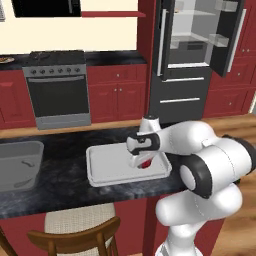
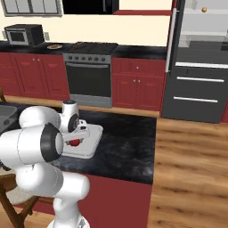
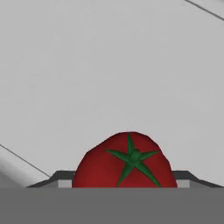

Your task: Place the cold items (mango and tomato) from the fridge in one tupperware on the dining counter. Place the warm items (kebab skewer and hot dog) in the stove area in another tupperware.

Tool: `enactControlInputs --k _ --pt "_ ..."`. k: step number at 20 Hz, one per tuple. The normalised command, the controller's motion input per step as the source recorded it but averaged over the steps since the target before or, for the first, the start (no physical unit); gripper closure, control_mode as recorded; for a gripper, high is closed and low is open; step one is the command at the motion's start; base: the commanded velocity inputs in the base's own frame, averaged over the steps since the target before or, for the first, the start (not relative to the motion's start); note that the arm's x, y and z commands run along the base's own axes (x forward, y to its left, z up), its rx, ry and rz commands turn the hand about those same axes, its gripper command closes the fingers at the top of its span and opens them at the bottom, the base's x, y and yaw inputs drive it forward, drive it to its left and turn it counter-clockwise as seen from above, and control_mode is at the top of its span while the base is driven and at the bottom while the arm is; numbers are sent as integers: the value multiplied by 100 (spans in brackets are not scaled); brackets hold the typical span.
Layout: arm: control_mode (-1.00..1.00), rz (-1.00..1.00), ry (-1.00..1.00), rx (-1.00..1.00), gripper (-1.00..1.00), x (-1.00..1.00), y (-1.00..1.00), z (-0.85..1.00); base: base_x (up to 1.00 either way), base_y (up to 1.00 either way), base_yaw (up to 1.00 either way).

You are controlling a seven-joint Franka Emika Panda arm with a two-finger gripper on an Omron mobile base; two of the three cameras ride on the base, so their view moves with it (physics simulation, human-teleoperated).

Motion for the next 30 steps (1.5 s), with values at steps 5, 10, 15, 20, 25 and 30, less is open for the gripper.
enactControlInputs --k 5,10,15,20,25,30 --pt "-100 0 0 0 -100 0 1 -24 0 0 0" --pt "-100 0 -8 0 -100 -14 0 10 0 0 0" --pt "-100 0 -10 0 -100 -29 0 57 0 0 0" --pt "-100 0 -16 0 -100 -49 -3 77 0 0 0" --pt "-100 -4 -9 1 -100 -84 -14 69 0 0 0" --pt "-100 -14 0 3 -100 -96 -14 66 0 0 0"
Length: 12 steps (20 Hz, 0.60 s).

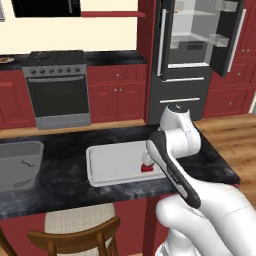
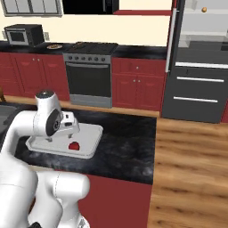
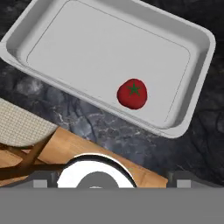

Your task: Place the cold items (mango and tomato) from the fridge in one tupperware on the dining counter. Place the warm items (kebab skewer and hot dog) in the stove area in another tupperware.

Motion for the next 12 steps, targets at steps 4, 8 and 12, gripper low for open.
enactControlInputs --k 4,8,12 --pt "-100 -17 -5 4 -100 -92 -18 78 0 0 0" --pt "-100 -18 -8 2 -100 -85 -8 77 0 0 0" --pt "-100 -17 -8 0 -100 -73 -2 80 0 0 0"
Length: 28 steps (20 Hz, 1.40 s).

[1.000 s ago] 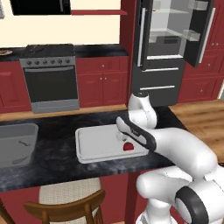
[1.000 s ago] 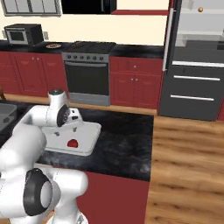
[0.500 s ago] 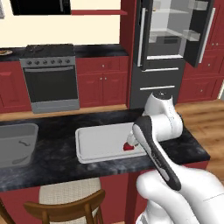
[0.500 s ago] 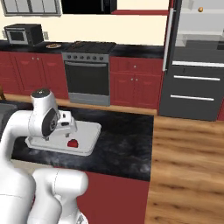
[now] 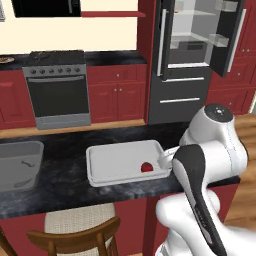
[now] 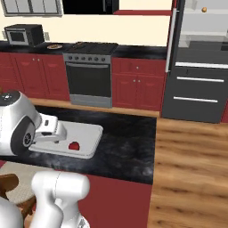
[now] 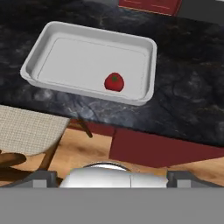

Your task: Place the cold items (mango and tomato) from the fridge in one tupperware on the dining counter. Place the warm items (kebab skewer and hot dog) in the stove area in another tupperware.

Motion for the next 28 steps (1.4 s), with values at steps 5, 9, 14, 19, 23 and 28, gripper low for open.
enactControlInputs --k 5,9,14,19,23,28 --pt "-100 -13 -2 0 -100 -19 -2 37 0 0 0" --pt "100 -3 -3 2 -100 -20 -11 -4 -20 -18 -5" --pt "100 0 0 0 -100 0 0 0 -19 -98 -29" --pt "100 0 0 0 -100 0 0 0 27 -100 -14" --pt "100 0 0 0 -100 0 0 0 48 -100 -3" --pt "100 0 0 0 -100 0 0 0 80 -100 0"
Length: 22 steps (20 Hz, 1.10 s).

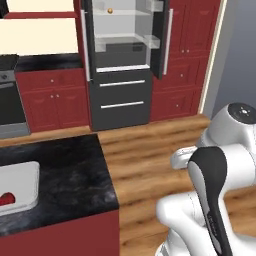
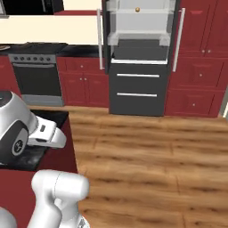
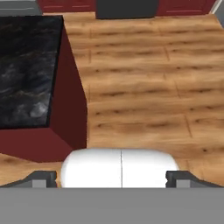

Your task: Place the cold items (mango and tomato) from the fridge in one tupperware on the dining counter. Place the warm items (kebab skewer and hot dog) in the stove area in another tupperware.

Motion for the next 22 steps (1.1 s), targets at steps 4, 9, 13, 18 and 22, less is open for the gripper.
enactControlInputs --k 4,9,13,18,22 --pt "100 0 0 0 -100 0 0 0 100 -92 0" --pt "100 0 0 0 -100 0 0 0 50 -100 0" --pt "100 0 0 0 -100 0 0 0 67 -71 1" --pt "100 0 0 0 -100 0 0 0 100 -33 8" --pt "100 0 0 0 -100 0 0 0 100 -10 14"
